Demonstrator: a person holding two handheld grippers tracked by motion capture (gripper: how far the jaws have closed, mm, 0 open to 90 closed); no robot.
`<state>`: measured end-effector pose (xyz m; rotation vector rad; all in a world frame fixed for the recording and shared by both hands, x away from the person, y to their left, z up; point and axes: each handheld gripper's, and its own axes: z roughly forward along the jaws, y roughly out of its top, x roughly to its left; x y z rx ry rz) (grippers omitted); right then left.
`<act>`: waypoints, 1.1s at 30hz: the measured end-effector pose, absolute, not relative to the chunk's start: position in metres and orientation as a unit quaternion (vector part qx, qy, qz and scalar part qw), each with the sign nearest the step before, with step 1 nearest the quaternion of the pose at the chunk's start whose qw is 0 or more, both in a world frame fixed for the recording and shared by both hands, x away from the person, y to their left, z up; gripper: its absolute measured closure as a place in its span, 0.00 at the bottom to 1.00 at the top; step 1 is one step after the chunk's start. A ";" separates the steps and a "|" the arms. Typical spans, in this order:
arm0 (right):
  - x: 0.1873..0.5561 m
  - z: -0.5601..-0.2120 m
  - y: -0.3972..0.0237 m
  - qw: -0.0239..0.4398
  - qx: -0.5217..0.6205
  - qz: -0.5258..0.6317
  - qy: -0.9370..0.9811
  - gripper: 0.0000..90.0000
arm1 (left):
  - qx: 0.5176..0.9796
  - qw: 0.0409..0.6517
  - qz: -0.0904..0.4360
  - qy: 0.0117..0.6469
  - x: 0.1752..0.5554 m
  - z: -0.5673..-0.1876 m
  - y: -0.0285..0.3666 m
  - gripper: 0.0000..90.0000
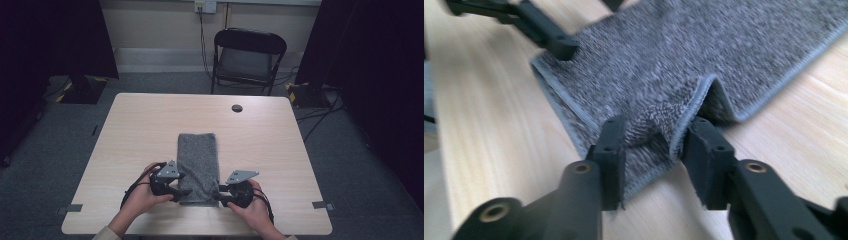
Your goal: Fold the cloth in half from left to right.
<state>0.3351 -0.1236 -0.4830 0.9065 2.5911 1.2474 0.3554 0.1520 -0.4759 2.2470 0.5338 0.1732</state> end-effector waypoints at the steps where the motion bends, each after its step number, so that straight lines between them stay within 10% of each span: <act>1: 0.334 -0.485 -0.123 0.066 0.298 0.411 0.859 0.66 | 0.891 0.399 0.069 0.207 0.353 -0.476 0.151 0.39; 11: 0.331 -0.492 -0.118 0.105 0.279 0.380 0.876 0.60 | 0.913 0.368 0.070 0.164 0.338 -0.482 0.151 0.48; 15: 0.330 -0.493 -0.118 0.117 0.277 0.377 0.876 0.55 | 0.922 0.358 0.059 0.140 0.335 -0.483 0.154 0.89; 20: 0.330 -0.494 -0.120 0.113 0.280 0.380 0.874 0.54 | 0.917 0.370 0.041 0.146 0.332 -0.477 0.162 0.92; 23: 0.328 -0.493 -0.121 0.104 0.278 0.385 0.874 0.56 | 0.916 0.369 0.047 0.149 0.330 -0.476 0.168 0.89; 29: 0.323 -0.478 -0.121 0.064 0.278 0.416 0.864 0.85 | 0.904 0.385 0.051 0.180 0.332 -0.478 0.168 0.43; 33: 0.320 -0.467 -0.122 0.025 0.289 0.437 0.851 0.91 | 0.898 0.395 0.061 0.185 0.335 -0.475 0.169 0.37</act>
